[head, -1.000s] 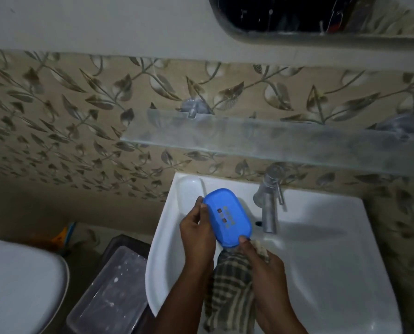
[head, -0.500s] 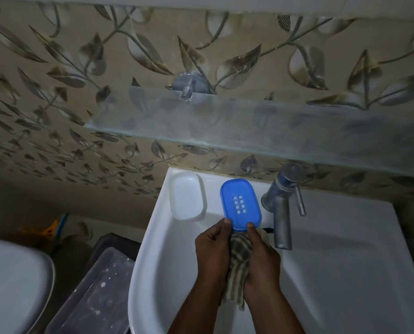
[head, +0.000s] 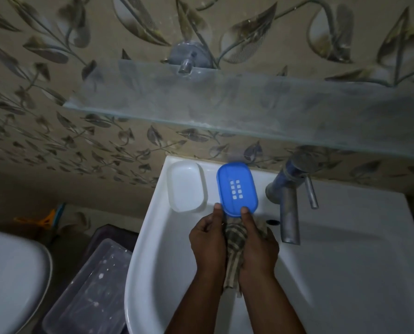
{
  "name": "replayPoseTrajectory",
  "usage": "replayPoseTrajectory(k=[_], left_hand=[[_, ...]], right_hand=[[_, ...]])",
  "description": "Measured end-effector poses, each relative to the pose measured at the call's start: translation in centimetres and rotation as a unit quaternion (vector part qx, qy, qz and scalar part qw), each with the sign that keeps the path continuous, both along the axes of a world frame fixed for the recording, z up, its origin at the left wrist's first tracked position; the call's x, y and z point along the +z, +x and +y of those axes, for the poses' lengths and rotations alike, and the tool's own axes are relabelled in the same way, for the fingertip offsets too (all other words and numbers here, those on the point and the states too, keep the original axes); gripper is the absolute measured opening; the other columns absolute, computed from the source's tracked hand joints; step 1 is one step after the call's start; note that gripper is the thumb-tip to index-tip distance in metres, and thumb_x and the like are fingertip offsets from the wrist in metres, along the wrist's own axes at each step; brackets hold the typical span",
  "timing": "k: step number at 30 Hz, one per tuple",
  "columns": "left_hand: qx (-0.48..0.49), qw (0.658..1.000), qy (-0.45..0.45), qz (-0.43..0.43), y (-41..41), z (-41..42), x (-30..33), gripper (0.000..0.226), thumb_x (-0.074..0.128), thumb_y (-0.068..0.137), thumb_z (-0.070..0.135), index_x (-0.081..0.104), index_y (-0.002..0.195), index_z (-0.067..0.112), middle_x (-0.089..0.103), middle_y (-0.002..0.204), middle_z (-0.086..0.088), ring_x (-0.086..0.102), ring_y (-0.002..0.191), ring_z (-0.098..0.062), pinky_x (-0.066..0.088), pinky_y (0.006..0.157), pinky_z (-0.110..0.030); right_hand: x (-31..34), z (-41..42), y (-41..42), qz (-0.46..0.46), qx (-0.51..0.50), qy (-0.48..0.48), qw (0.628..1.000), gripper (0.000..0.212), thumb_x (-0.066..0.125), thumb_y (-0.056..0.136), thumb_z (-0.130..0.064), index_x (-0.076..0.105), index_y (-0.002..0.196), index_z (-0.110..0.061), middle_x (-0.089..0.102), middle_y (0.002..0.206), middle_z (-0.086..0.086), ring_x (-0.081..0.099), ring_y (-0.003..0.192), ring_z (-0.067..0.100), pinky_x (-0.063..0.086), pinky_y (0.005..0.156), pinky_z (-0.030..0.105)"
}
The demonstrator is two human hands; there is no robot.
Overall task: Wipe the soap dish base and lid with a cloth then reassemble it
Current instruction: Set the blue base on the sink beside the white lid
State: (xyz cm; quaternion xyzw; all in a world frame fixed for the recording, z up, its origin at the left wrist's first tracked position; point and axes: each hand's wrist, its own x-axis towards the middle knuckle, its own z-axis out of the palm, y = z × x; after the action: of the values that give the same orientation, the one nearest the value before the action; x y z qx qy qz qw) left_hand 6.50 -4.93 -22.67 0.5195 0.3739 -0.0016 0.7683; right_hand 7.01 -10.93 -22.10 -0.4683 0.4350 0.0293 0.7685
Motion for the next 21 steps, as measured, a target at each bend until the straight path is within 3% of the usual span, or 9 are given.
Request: replayPoseTrajectory(k=[3,7,9,12,14,16,18,21], left_hand=[[-0.001,1.000,0.008,0.022,-0.2,0.2,-0.3,0.034,0.055,0.100,0.040,0.076,0.089,0.015,0.080,0.089,-0.006,0.076,0.089,-0.024,0.060,0.084,-0.039],[-0.013,0.995,-0.034,0.088,-0.7,0.4,-0.4,0.040,0.044,0.102,0.048,0.067,0.111,0.017,0.073,0.113,-0.012,0.070,0.102,-0.027,0.054,0.099,-0.048],[-0.075,0.988,-0.070,0.117,-1.6,0.4,0.7,0.047,0.042,0.100,0.056,0.063,0.118,0.018,0.070,0.111,-0.010,0.068,0.101,-0.025,0.054,0.095,-0.044],[-0.216,0.962,-0.088,0.139,-3.6,1.0,3.0,0.050,0.054,0.091,0.062,0.072,0.101,0.018,0.079,0.089,-0.003,0.073,0.089,-0.023,0.056,0.077,-0.033],[-0.311,0.940,-0.070,0.121,-5.3,1.6,3.8,0.048,0.064,0.086,0.058,0.078,0.104,0.016,0.080,0.098,-0.005,0.075,0.095,-0.023,0.057,0.081,-0.030],[-0.347,0.932,-0.067,0.079,-6.9,1.7,4.8,0.039,0.071,0.087,0.043,0.078,0.107,0.010,0.078,0.106,-0.011,0.074,0.101,-0.025,0.057,0.089,-0.032],[-0.339,0.939,-0.049,0.031,-8.1,1.2,6.1,0.031,0.072,0.088,0.033,0.079,0.101,0.006,0.078,0.102,-0.015,0.075,0.097,-0.028,0.059,0.085,-0.033],[-0.270,0.957,0.079,-0.067,-8.5,0.5,8.4,0.026,0.072,0.085,0.036,0.076,0.086,0.010,0.079,0.085,-0.009,0.076,0.082,-0.024,0.060,0.074,-0.032]], right_hand=[[-0.1,-0.1,-0.3,0.003,-0.003,0.000,1.000,0.042,0.087,0.068,-0.030,0.072,0.097,-0.004,0.077,0.090,0.010,0.075,0.082,0.025,0.060,0.071,0.034],[0.3,-0.6,-1.4,-0.007,0.014,0.011,1.000,0.041,0.087,0.070,-0.028,0.072,0.099,-0.005,0.077,0.091,0.011,0.075,0.082,0.027,0.061,0.070,0.036],[0.6,-1.4,-2.7,0.000,0.045,0.024,0.999,0.032,0.082,0.076,-0.027,0.071,0.099,-0.008,0.077,0.089,0.012,0.075,0.079,0.028,0.060,0.066,0.036],[0.7,-2.8,-5.5,0.000,0.132,0.019,0.991,0.023,0.069,0.090,-0.029,0.068,0.104,-0.011,0.075,0.101,0.014,0.074,0.084,0.029,0.057,0.066,0.035],[1.3,-3.9,-7.3,-0.003,0.172,0.001,0.985,0.020,0.062,0.094,-0.027,0.071,0.099,-0.010,0.074,0.107,0.016,0.072,0.086,0.028,0.055,0.074,0.036],[2.9,-4.9,-8.8,-0.019,0.192,-0.023,0.981,0.018,0.063,0.094,-0.023,0.077,0.094,-0.011,0.077,0.099,0.012,0.073,0.089,0.027,0.055,0.085,0.038],[4.7,-6.0,-10.0,-0.059,0.218,-0.091,0.970,0.016,0.065,0.092,-0.027,0.079,0.095,-0.021,0.078,0.096,0.000,0.073,0.093,0.018,0.054,0.089,0.036],[6.8,-7.9,-11.2,-0.134,0.298,-0.196,0.925,0.011,0.070,0.088,-0.029,0.077,0.094,-0.025,0.078,0.091,-0.009,0.073,0.089,0.008,0.056,0.079,0.024]])
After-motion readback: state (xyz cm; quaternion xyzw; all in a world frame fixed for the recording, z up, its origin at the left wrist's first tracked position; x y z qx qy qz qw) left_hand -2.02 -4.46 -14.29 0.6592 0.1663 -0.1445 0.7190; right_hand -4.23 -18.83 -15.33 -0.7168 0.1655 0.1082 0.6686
